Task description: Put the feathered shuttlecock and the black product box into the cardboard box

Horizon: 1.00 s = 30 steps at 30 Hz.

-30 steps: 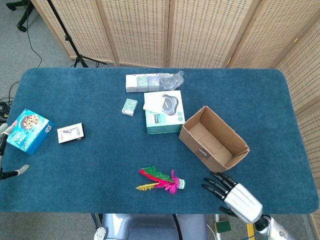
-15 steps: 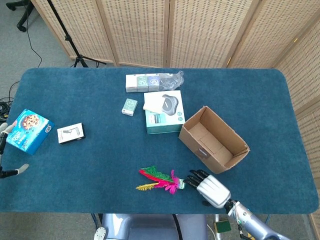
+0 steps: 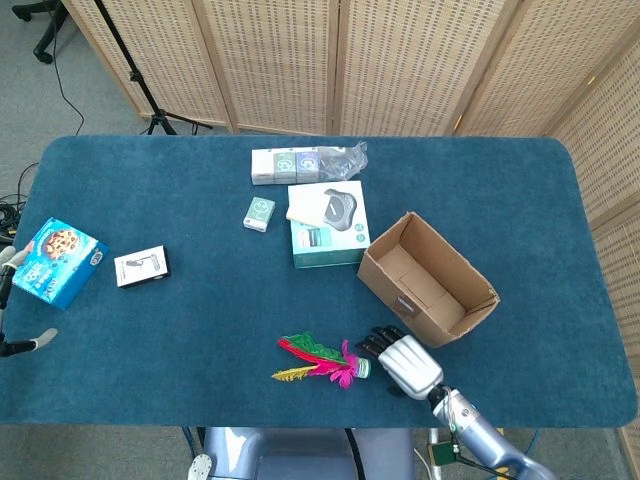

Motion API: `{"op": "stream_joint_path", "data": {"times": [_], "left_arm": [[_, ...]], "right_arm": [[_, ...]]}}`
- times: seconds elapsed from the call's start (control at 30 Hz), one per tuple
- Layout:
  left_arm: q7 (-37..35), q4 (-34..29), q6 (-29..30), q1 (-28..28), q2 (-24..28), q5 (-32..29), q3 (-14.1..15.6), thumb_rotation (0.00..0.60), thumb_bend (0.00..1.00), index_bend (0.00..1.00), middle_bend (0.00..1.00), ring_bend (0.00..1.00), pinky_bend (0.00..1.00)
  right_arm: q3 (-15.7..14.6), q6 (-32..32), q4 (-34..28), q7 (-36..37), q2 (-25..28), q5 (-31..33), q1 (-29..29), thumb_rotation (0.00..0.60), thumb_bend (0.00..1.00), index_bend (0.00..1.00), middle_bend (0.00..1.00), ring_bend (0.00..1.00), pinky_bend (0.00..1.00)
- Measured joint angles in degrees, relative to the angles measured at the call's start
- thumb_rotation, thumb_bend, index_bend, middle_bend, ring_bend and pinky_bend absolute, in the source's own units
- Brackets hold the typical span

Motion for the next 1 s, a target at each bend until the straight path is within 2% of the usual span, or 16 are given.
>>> {"op": "stream_joint_path", "data": {"times": [0.2, 0.53, 0.63, 0.8, 1.0], "left_arm": [[0.0, -0.1, -0.1, 0.0, 0.0, -0.3, -0.2, 0.6, 0.0, 0.0, 0.0, 0.0, 0.0], [-0.6, -0.1, -0.1, 0.2, 0.2, -0.4, -0.4, 0.6, 0.0, 0.0, 0.0, 0.0, 0.0], [-0.6, -0.1, -0.2, 0.2, 0.2, -0.4, -0.4, 0.6, 0.0, 0.0, 0.0, 0.0, 0.0], [-0.5, -0.1, -0.3, 0.2, 0.3, -0.5, -0.4, 0.6, 0.0, 0.0, 0.0, 0.0, 0.0], [-0.2, -0.1, -0.4, 0.1, 0.2, -0.5, -0.4, 0.6, 0.0, 0.0, 0.0, 0.0, 0.0]], "right_arm": [[1.0, -2.0, -1.7, -2.4, -1.4, 4.3, 0.9, 0.6, 0.16, 0.3, 0.31, 0.22, 0.21], [1.2, -2.9, -1.7, -5.9, -3.8, 8.9, 1.9, 0.6, 0.18, 0.42, 0.43, 0.37, 0.22], [0.9, -2.4, -1.5, -5.6, -4.2, 8.9, 2.1, 0.6, 0.24, 0.47, 0.48, 0.43, 0.22], [0.6, -1.2, -0.6, -5.2, -4.8, 8.6, 2.4, 0.6, 0.42, 0.53, 0.54, 0.48, 0.22], [0.2, 1.1, -0.7, -3.8, -4.5, 7.1, 2.4, 0.6, 0.48, 0.54, 0.56, 0.5, 0.22]]}}
